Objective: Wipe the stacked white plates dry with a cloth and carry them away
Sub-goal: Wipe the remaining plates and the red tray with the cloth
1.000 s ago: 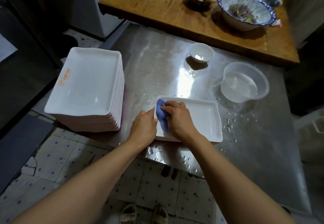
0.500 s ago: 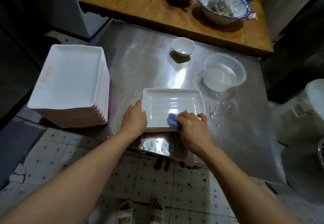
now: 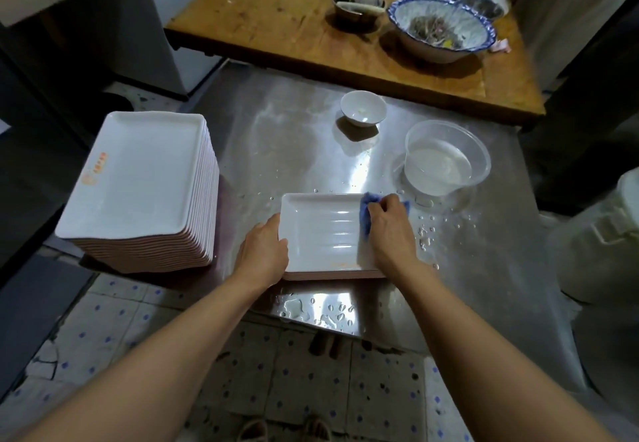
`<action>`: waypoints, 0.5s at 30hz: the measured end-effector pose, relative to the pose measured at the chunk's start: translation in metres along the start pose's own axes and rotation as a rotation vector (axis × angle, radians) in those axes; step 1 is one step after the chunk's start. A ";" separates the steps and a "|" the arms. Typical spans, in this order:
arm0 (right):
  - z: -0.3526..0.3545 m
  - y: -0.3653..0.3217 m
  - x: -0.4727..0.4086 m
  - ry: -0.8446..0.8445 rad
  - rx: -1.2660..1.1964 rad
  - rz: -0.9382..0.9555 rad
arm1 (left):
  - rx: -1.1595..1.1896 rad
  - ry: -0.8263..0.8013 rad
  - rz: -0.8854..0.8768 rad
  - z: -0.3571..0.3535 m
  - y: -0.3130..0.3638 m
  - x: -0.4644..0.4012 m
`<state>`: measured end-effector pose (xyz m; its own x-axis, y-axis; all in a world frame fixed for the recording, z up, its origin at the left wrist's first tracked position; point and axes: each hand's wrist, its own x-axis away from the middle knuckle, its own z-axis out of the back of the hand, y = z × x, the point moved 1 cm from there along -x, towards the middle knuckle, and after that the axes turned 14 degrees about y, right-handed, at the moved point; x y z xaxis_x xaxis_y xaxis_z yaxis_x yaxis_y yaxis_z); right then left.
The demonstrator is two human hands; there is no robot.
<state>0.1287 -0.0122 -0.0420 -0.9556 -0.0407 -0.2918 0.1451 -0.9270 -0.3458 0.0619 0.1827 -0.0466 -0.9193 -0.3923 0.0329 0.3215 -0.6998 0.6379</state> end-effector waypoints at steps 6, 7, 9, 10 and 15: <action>-0.011 -0.049 0.027 -0.221 -0.197 0.267 | 0.035 0.023 0.025 0.002 0.000 0.000; -0.011 -0.053 0.032 -0.265 -0.215 0.309 | 0.045 0.022 0.029 0.002 0.000 0.001; -0.007 -0.054 0.043 -0.340 -0.243 0.371 | 0.100 0.017 0.050 0.002 0.001 0.002; 0.000 -0.049 0.048 -0.365 -0.221 0.403 | 0.115 0.018 0.056 0.002 0.001 0.002; 0.028 -0.006 0.052 -0.368 -0.030 0.356 | -0.006 0.047 0.078 -0.003 0.004 0.001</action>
<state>0.0705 -0.0195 -0.0301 -0.8717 -0.4858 -0.0644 0.4803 -0.8209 -0.3091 0.0628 0.1781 -0.0465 -0.8797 -0.4733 0.0460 0.3932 -0.6696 0.6301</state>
